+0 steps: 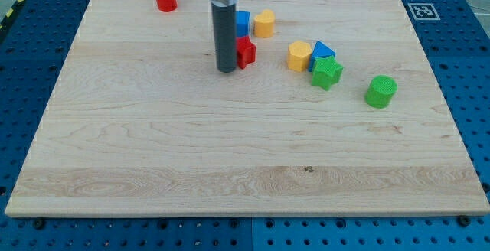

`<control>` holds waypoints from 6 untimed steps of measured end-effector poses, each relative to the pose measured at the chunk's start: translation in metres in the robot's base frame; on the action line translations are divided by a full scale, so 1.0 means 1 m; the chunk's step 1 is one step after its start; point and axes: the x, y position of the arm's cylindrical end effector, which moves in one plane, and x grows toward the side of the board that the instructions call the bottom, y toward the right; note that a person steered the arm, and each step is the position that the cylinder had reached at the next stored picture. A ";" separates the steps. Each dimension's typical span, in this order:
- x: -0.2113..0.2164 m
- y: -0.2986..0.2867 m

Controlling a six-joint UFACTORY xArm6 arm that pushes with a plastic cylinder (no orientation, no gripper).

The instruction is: Move the red star to the bottom left of the blue cube

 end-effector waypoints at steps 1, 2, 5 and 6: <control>0.030 0.011; 0.040 0.049; -0.026 0.010; -0.040 -0.014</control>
